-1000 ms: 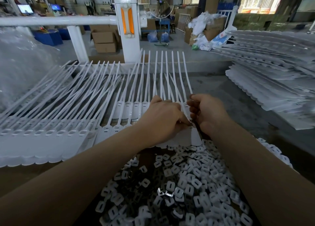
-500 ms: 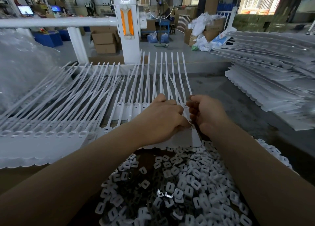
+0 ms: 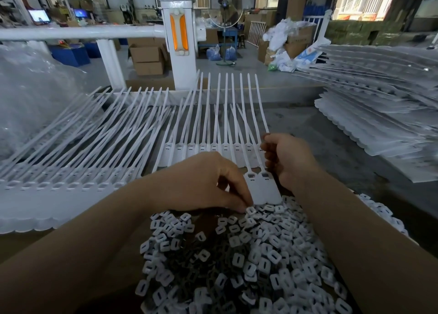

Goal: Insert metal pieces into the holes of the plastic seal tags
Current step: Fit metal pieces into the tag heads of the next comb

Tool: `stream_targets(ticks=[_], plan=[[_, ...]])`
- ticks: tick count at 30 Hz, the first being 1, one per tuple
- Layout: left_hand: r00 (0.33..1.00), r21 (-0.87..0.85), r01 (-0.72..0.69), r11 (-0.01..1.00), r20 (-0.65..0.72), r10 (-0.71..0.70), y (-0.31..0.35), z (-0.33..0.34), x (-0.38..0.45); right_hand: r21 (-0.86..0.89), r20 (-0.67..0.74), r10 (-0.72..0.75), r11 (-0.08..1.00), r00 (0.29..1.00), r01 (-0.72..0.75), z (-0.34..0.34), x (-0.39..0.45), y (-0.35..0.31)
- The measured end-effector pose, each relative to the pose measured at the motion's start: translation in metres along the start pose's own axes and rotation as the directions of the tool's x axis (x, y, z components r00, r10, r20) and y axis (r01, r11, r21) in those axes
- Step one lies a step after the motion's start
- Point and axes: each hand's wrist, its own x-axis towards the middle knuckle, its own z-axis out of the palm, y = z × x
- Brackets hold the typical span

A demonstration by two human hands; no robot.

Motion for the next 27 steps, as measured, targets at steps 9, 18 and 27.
stream_targets(ticks=[9, 18, 27], plan=[[0.995, 0.149, 0.057, 0.987, 0.071, -0.068, 0.001, 0.016, -0.005, -0.005, 0.009, -0.009, 1.000, 1.000, 0.009, 0.000, -0.002, 0.001], [0.994, 0.025, 0.105, 0.994, 0.030, -0.106, 0.000, 0.012, -0.005, -0.036, 0.017, -0.027, 0.999, 0.999, 0.027, 0.001, -0.005, -0.001], [0.804, -0.502, 0.064, 0.863, -0.486, -0.342, -0.024, 0.010, -0.002, -0.359, 0.465, -0.287, 0.804, 0.838, 0.474, 0.002, -0.022, -0.004]])
